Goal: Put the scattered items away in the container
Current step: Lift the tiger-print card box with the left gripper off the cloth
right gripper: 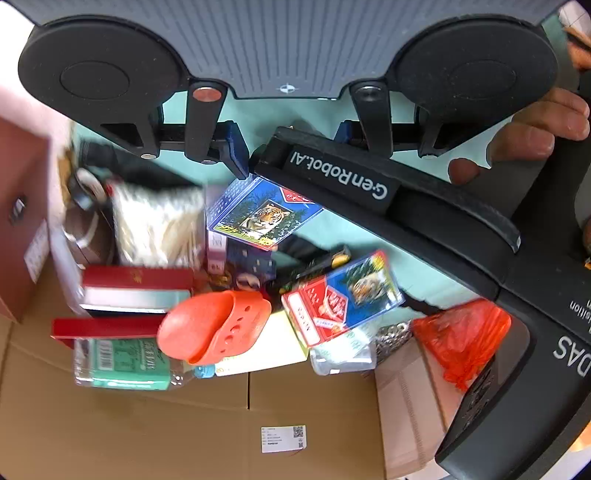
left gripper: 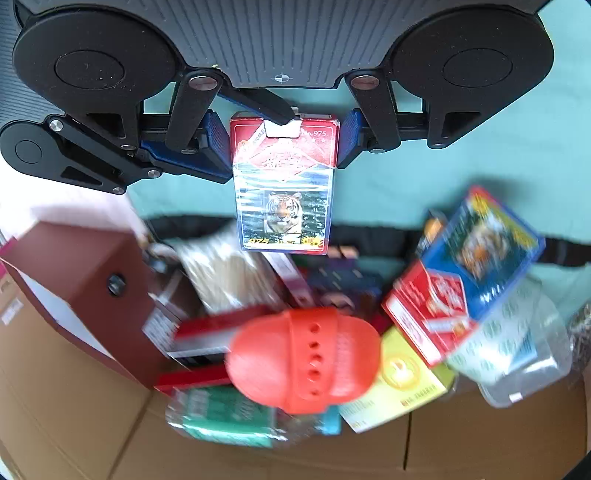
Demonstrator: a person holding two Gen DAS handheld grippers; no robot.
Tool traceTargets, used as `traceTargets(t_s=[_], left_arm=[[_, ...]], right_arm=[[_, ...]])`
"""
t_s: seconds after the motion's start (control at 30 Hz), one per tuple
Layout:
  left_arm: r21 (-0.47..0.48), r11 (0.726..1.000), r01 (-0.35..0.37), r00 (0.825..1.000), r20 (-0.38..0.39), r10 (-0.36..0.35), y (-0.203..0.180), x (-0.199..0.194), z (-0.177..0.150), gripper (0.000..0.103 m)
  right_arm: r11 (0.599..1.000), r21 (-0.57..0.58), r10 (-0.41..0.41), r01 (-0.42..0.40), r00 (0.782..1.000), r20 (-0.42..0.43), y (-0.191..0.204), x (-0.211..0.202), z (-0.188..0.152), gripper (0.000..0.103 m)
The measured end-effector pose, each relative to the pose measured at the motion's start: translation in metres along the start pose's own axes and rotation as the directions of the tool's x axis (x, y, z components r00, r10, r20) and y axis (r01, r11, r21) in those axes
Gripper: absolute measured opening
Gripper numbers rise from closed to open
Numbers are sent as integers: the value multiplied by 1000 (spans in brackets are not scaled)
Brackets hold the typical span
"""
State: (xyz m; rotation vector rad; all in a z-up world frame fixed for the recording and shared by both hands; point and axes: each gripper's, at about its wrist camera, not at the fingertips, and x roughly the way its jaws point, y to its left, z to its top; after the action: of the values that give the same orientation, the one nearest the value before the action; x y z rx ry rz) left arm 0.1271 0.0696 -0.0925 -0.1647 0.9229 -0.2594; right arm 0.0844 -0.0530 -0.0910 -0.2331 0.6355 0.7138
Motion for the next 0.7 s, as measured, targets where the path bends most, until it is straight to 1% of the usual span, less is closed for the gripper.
traceTargets(t_s=[0.17,0.23,0.27,0.33,0.43,0.53,0.6,0.63,0.7], left_arm=[[38,999,9,999,-41,-7,-30,-17,-28,64],[43,999,22,998,-56,-20,-41,-22,-38,67],[47,998,29,998,-63,-26,-47,-24,-41,72],[61,997,41,997,-75,-37,-61,-25,-46,74],[83,994,69,994,-91,-62,-76,-26,-51,75],[88,990,106,990,-106,-96,-83,-28,-55,75],[83,992,98,991,-98,-90,-82,-29,-54,75],[79,993,86,993,-91,-79,-80,-30,-52,76],[71,995,67,995,-83,-61,-75,-30,-47,77]], right_arm=[[999,-30,11,-11,1000,-11,2,-33,-22,52],[999,-38,10,-11,1000,-12,4,-45,-33,53],[999,-38,8,-8,1000,-13,4,-51,-38,54],[1000,-27,3,-4,1000,-21,3,-58,-47,56],[1000,1,-12,12,1000,-29,-2,-68,-58,57],[998,46,-30,32,999,-37,-10,-75,-69,57],[997,72,-28,30,999,-26,-13,-81,-73,63],[996,80,-28,29,1000,-13,-14,-83,-73,68],[996,82,-29,28,1000,6,-13,-84,-72,71]])
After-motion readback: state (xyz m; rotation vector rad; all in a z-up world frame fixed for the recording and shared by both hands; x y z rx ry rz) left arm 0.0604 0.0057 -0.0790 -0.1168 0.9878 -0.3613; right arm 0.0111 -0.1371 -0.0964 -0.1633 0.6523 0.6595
